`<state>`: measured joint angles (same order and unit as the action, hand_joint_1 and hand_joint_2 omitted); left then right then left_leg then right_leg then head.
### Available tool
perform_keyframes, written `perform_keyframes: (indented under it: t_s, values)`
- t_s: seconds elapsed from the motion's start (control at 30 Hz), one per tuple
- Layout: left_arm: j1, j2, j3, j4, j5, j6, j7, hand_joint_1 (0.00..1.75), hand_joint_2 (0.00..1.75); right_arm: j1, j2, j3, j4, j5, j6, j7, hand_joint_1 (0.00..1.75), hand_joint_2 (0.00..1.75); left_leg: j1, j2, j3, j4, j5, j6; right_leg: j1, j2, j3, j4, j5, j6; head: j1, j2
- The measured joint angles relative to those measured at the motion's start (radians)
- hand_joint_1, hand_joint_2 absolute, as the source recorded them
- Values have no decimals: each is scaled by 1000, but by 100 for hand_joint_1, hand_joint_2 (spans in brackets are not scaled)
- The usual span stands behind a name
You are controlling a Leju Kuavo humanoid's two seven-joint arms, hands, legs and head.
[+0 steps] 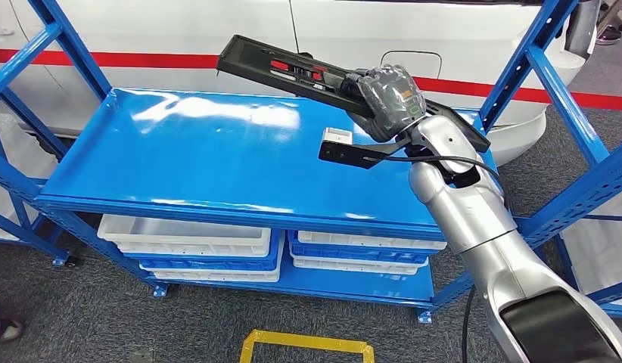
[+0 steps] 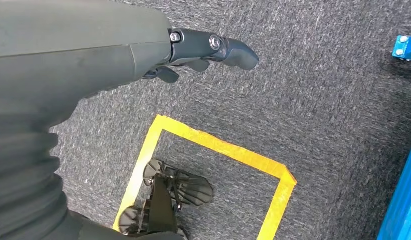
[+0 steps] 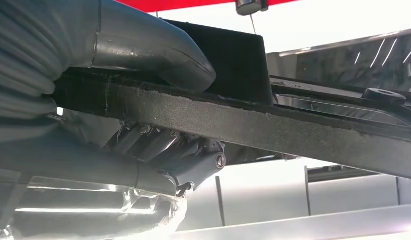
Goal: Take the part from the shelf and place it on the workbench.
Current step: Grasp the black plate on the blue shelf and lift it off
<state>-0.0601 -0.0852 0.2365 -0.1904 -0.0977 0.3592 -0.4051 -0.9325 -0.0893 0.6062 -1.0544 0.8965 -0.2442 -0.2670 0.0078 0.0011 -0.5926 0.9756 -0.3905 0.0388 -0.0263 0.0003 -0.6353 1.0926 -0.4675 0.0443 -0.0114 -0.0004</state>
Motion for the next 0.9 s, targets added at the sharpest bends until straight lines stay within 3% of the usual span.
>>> perform_keyframes:
  t_s: [0.07, 0.13, 0.2, 0.27, 0.33, 0.37, 0.4, 0.43, 0.5, 0.57, 0.7, 0.77, 0.83, 0.9]
  values:
    - [0, 0, 0, 0, 0, 0, 0, 0, 175, -4, 1, 0, 0, 0, 0, 0, 175, 175, -3, 0, -8, 13, -5, -14, -1, -1, 50, -97, 27, -3, -1, 0]
    - [0, 0, 0, 0, 0, 0, 0, 0, 175, -4, 1, -1, 0, 0, 0, 0, 175, 175, -1, 0, -13, 15, -6, -29, 4, 2, 52, -108, 32, -20, -2, 0]
    - [1, 1, 0, 0, 0, 0, 0, 0, 175, -5, 1, -1, 0, 0, 0, 0, 175, 175, 5, 0, -21, 29, -18, -42, -2, 1, 52, -111, 38, -37, -3, 0]
    - [1, 2, 0, 0, 0, 0, 0, 0, 175, -6, 4, -1, 0, 0, 0, 0, 175, 175, 11, -1, -55, 114, -76, -54, -8, 1, 53, -113, 44, -49, -5, 0]
    - [2, 1, 0, 0, 0, 0, 0, 0, 175, -5, 6, 0, 0, 0, 0, 0, 175, 175, 14, -1, -112, 253, -150, -63, -4, 1, 51, -112, 45, -53, -6, 0]
    - [2, 1, 0, 0, 0, 0, 0, 0, 175, -4, 6, 0, 1, 0, 0, 0, 175, 175, 14, -1, -131, 301, -167, -66, -2, 1, 51, -112, 45, -53, -6, 0]
    - [2, 1, 0, 0, 0, 0, 0, 0, 175, -3, 7, 1, 2, 0, 0, 0, 175, 175, 14, -1, -133, 314, -164, -65, 0, 1, 51, -111, 45, -53, -6, 0]
    - [2, 2, 0, 0, 0, 0, 0, 0, 175, -3, 7, 1, 2, 0, 0, 0, 175, 175, 14, -1, -117, 286, -144, -63, 2, 1, 51, -111, 45, -53, -6, 0]
    - [2, 4, 0, 0, 0, 0, 1, 0, 175, -4, 7, 1, 2, 0, 0, 0, 175, 175, 12, -3, -46, 152, -79, -47, 5, 3, 52, -111, 45, -52, -6, 0]
    - [1, 6, 0, 0, 1, 0, 2, 0, 175, -6, 7, 1, 3, -1, -1, -3, 175, 175, 6, -5, 4, 51, -44, -31, 11, 4, 49, -110, 47, -49, -6, 0]
    - [3, 6, 0, 0, 5, 2, 0, 0, 175, -3, 5, 1, 7, -3, -4, -12, 175, 175, 4, -2, 13, 14, -22, -9, 15, 3, 36, -107, 46, -32, -5, 0]
    - [1, 4, 0, 0, 5, 4, -2, 0, 175, -7, 2, 0, 10, -4, -4, -15, 175, 175, 6, 2, 12, -7, -2, 5, 17, 3, 3, -39, -3, -38, -2, 0]
    - [1, 4, 0, 0, 6, 5, -3, 0, 175, -7, -1, 0, 15, -6, -4, -19, 175, 175, 4, 3, -1, -9, 8, 9, 14, 2, -51, 98, -71, -46, -2, 0]
    - [1, 2, 0, 0, 6, 5, -3, 0, 175, -4, -2, 0, 23, -7, -4, -21, 175, 175, 3, 3, -15, -7, 18, 6, 9, 2, -72, 177, -98, -35, -1, 0]
